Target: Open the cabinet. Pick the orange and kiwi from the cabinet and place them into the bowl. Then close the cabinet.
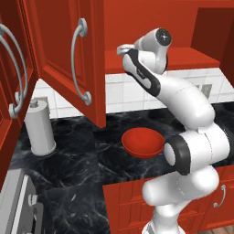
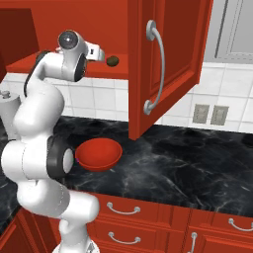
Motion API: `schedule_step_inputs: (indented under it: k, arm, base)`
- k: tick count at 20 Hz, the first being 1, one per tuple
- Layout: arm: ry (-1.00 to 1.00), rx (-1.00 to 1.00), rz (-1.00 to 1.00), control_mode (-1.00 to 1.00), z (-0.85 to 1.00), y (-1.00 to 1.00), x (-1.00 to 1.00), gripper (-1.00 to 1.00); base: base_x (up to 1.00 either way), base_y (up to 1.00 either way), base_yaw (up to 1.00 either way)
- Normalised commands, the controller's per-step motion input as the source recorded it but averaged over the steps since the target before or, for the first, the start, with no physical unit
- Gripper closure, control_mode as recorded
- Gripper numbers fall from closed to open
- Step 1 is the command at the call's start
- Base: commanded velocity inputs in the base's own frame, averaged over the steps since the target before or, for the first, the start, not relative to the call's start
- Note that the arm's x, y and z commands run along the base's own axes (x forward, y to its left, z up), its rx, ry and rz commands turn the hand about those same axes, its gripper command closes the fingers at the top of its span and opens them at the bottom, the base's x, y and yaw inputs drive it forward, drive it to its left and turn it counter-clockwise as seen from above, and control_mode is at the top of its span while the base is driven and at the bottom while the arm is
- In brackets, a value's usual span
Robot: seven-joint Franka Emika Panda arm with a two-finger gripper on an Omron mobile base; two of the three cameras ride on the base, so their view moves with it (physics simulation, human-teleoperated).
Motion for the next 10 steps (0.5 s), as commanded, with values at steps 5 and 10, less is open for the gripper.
schedule_step_inputs:
  k: [5,10]
  arm:
    - [-0.07,-0.02,0.03,-1.00,0.11,-0.06,-1.00,1.00]
    - [0.00,0.00,0.01,-1.00,0.00,-0.26,-1.00,1.00]
  base:
    - [0.00,0.00,0.00]
    - [0.00,0.00,0.00]
